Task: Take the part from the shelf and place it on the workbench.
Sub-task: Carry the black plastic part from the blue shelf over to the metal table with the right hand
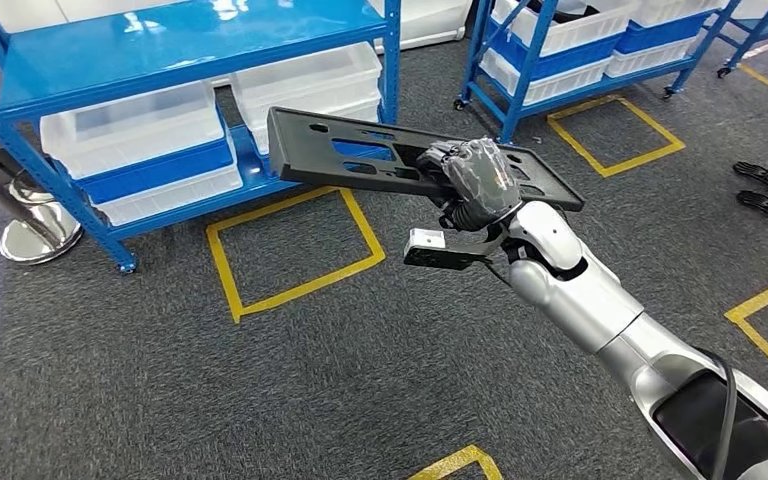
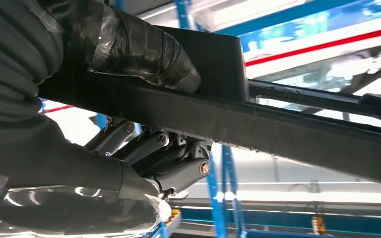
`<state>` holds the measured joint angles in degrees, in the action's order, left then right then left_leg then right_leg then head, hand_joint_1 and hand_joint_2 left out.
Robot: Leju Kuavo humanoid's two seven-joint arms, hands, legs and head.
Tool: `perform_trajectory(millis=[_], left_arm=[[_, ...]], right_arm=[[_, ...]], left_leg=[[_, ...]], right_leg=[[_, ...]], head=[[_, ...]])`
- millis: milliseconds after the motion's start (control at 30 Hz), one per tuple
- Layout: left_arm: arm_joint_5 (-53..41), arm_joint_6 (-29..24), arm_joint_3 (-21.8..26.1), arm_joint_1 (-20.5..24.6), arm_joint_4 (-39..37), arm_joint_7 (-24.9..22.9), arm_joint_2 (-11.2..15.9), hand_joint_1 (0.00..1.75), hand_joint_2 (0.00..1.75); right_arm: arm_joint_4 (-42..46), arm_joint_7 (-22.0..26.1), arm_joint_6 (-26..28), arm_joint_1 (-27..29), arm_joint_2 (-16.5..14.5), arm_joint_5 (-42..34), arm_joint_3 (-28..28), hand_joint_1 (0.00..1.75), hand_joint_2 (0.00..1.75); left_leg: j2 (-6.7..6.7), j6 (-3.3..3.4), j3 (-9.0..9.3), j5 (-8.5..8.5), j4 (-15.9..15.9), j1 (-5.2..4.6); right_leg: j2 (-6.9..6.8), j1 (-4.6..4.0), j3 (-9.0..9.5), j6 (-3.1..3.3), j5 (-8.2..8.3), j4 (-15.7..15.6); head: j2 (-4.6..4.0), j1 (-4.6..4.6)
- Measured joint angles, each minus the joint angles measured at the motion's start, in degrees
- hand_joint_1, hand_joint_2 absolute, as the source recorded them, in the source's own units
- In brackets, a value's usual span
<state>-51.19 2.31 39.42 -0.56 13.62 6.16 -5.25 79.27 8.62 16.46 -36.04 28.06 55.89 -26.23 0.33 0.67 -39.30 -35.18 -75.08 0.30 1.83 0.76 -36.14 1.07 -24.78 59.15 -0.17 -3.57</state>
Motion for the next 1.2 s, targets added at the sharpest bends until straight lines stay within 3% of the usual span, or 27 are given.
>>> perform_trajectory(millis=[67, 100, 167, 200, 267, 333, 400, 467, 500, 533, 567, 633, 667, 700, 767, 800, 867, 933, 1000, 1033, 1100, 1167, 1200], left_arm=[[0.0, 0.0, 0.0, 0.0, 0.0, 0.0, 0.0, 0.00, 1.75], [0.0, 0.0, 0.0, 0.0, 0.0, 0.0, 0.0, 0.00, 1.75], [0.0, 0.0, 0.0, 0.0, 0.0, 0.0, 0.1, 0.00, 1.75], [0.0, 0.0, 0.0, 0.1, 0.0, 0.0, 0.1, 0.00, 1.75], [0.0, 0.0, 0.0, 0.1, 0.0, 0.0, 0.0, 0.00, 1.75], [0.0, 0.0, 0.1, 0.1, 0.0, 0.0, 0.0, 0.00, 1.75], [0.0, 0.0, 0.1, -0.1, 0.1, 0.0, 0.0, 0.00, 1.75], [-0.1, 0.0, 0.1, -0.2, 0.1, -0.1, 0.0, 0.00, 1.75], [-0.1, 0.1, 0.2, -0.2, 0.1, -0.1, 0.0, 0.00, 1.75], [-0.2, 0.1, 0.2, -0.2, 0.1, -0.3, 0.0, 0.00, 1.75], [-0.2, 0.1, 0.2, -0.2, 0.1, -0.4, 0.0, 0.00, 1.75], [-0.4, 0.2, 0.2, -0.1, 0.1, -0.6, 0.0, 0.00, 1.75], [-0.5, 0.2, 0.2, -0.1, 0.1, -0.6, 0.0, 0.00, 1.75], [-0.6, 0.2, 0.3, -0.1, 0.1, -0.7, 0.1, 0.00, 1.75], [-0.8, 0.2, 0.4, 0.0, 0.1, -0.8, 0.2, 0.00, 1.75], [-0.7, 0.2, 0.5, 0.1, 0.1, -0.8, 0.4, 0.00, 1.75], [-0.6, 0.4, 0.7, 0.2, 0.1, -1.0, 0.7, 0.00, 1.75], [-0.3, 0.6, 1.1, 0.0, 0.1, -1.1, 1.2, 0.00, 1.75], [-0.2, 0.8, 1.4, -0.2, 0.1, -1.2, 1.5, 0.00, 1.75], [-0.2, 0.8, 1.6, -0.2, 0.1, -1.3, 1.7, 0.00, 1.75], [-0.2, 0.9, 1.9, -0.2, 0.1, -1.5, 1.9, 0.00, 1.75], [-0.3, 0.9, 2.2, -0.3, 0.1, -1.6, 1.9, 0.00, 1.75], [-0.5, 0.9, 2.3, -0.4, 0.1, -1.6, 1.9, 0.00, 1.75]], right_arm=[[0.0, 0.0, 0.0, 0.0, 0.0, 0.0, 0.0, 1.75, 1.75], [0.0, 0.0, 0.0, 0.0, 0.0, 0.0, 0.0, 1.75, 1.75], [0.0, 0.0, 0.0, 0.0, 0.0, 0.0, 0.0, 1.75, 1.75], [0.0, 0.0, 0.0, 0.0, 0.0, 0.0, 0.0, 1.75, 1.75], [0.0, 0.0, 0.0, 0.0, 0.2, 0.0, 0.0, 1.75, 1.75], [0.0, 0.0, 0.0, 0.0, 0.5, 0.0, 0.2, 1.75, 1.75], [0.0, 0.0, -0.1, -0.1, 0.6, 0.0, 0.3, 1.75, 1.75], [0.0, -0.1, -0.2, 0.1, 0.6, 0.0, 0.2, 1.75, 1.75], [0.0, -0.2, -0.3, 0.2, 0.5, 0.2, 0.2, 1.75, 1.75], [0.0, -0.3, -0.4, 0.3, 0.5, 0.4, 0.2, 1.75, 1.75], [0.0, -0.4, -0.4, 0.4, 0.4, 0.6, 0.2, 1.75, 1.75], [0.1, -0.8, -0.4, 0.4, 0.4, 1.0, 0.2, 1.75, 1.75], [0.3, -1.0, -0.3, 0.4, 0.3, 1.2, 0.2, 1.75, 1.75], [0.3, -1.2, -0.3, 0.4, 0.3, 1.5, 0.2, 1.75, 1.75], [0.4, -1.5, -0.3, 0.5, 0.2, 2.3, 0.1, 1.75, 1.75], [0.5, -1.8, -0.3, 0.6, 0.1, 2.7, 0.0, 1.75, 1.75], [0.5, -2.3, -0.3, 0.5, -0.6, 3.5, -0.4, 1.75, 1.75], [0.3, -2.8, -0.3, 0.2, -2.0, 4.4, -0.9, 1.75, 1.75], [0.0, -3.3, -0.4, 0.0, -3.4, 5.1, -1.7, 1.75, 1.75], [-0.2, -3.4, -0.4, -0.1, -3.9, 5.3, -2.1, 1.75, 1.75], [-0.4, -3.7, -0.5, -0.3, -4.3, 5.8, -2.6, 1.75, 1.75], [-0.4, -4.5, -0.4, -1.0, -4.4, 7.1, -2.9, 1.75, 1.75], [-0.5, -4.9, -0.4, -1.4, -4.4, 7.7, -2.9, 1.75, 1.75]], left_leg=[[-0.99, 0.50, 3.43, 3.36, 6.0, 0.01], [-2.51, 0.73, 5.51, 4.68, 9.9, 0.09], [-4.65, 0.79, 7.92, 5.98, 14.9, 0.15], [-4.89, 0.77, 8.07, 5.90, 15.3, 0.10], [-3.48, 1.10, 8.10, 6.60, 15.8, 0.08], [-1.95, 1.77, 7.99, 7.41, 16.5, 0.34], [-0.42, 2.19, 7.62, 7.84, 16.7, 0.33], [1.04, 2.28, 7.21, 8.00, 16.7, 0.21], [1.81, 2.27, 7.05, 8.05, 16.7, 0.17], [2.55, 2.25, 6.96, 8.09, 16.7, 0.15], [3.30, 2.22, 6.94, 8.11, 16.7, 0.13], [4.53, 1.99, 7.06, 8.06, 16.6, -0.03], [5.02, 1.76, 7.09, 8.05, 16.6, -0.13], [5.49, 1.47, 7.11, 8.03, 16.6, -0.23], [6.41, 0.84, 7.19, 8.02, 16.7, -0.31], [6.22, 0.47, 7.23, 7.81, 16.7, -0.27], [3.92, -0.19, 6.43, 5.98, 14.6, -0.02], [1.19, -0.48, 3.65, 2.35, 8.3, 0.27], [0.31, -0.58, 0.92, 0.33, 2.5, 0.31], [0.12, -0.58, 0.74, 0.98, 2.2, 0.31], [-0.75, -0.44, 3.00, 4.63, 7.3, 0.41], [-3.31, -0.31, 5.60, 6.91, 13.1, 0.69], [-4.23, -0.25, 6.16, 7.13, 14.4, 0.75]], right_leg=[[1.55, -0.03, -0.47, -0.28, 0.28, 0.4], [2.24, -0.06, -0.72, -0.49, 0.40, 0.6], [3.52, 0.04, -1.31, -1.10, 0.76, 0.9], [4.14, 0.14, -1.58, -1.56, 1.06, 0.9], [5.09, 0.39, -1.93, -2.46, 1.60, 0.7], [3.25, 0.22, -2.91, -3.06, 0.17, 2.4], [-0.09, 0.11, -5.49, -3.54, -3.71, 8.4], [-1.44, 0.30, -7.96, -3.96, -6.73, 15.1], [-1.65, 0.39, -8.07, -4.06, -6.95, 16.2], [-1.82, 0.45, -7.00, -4.06, -6.17, 15.1], [-2.13, 0.47, -4.89, -3.97, -4.71, 12.1], [-4.09, -0.01, 0.24, -3.35, -2.06, 3.7], [-4.87, -0.36, 1.78, -2.88, -1.47, 0.9], [-5.34, -0.70, 2.41, -2.46, -1.38, -0.5], [-4.41, -0.91, 2.18, -1.78, -1.25, -0.8], [-3.90, -0.74, 2.19, -1.47, -1.02, -1.0], [-2.87, -0.39, 2.20, -0.83, -0.50, -1.6], [-1.76, -0.31, 1.91, -0.42, -0.21, -1.7], [-0.35, -0.37, 1.53, -0.24, -0.11, -1.4], [0.40, -0.37, 1.37, -0.25, -0.12, -1.2], [1.83, -0.29, 1.08, -0.48, -0.28, -0.5], [3.14, -0.30, 0.41, -0.99, -0.47, 0.4], [3.75, -0.26, -0.02, -1.33, -0.44, 0.7]], head=[[0.00, 0.00], [0.00, -0.01], [0.00, -0.02], [0.00, -0.02], [0.00, -0.01], [0.00, -0.18], [0.00, -0.35], [0.00, -0.33], [0.00, -0.33], [0.00, -0.33], [0.00, -0.34], [0.00, -0.33], [0.00, -0.34], [0.00, -0.32], [0.00, -0.32], [0.00, -0.31], [0.00, -0.31], [0.00, -0.31], [0.00, -0.30], [0.00, -0.29], [0.00, -0.29], [0.00, -0.31], [0.00, -0.32]])
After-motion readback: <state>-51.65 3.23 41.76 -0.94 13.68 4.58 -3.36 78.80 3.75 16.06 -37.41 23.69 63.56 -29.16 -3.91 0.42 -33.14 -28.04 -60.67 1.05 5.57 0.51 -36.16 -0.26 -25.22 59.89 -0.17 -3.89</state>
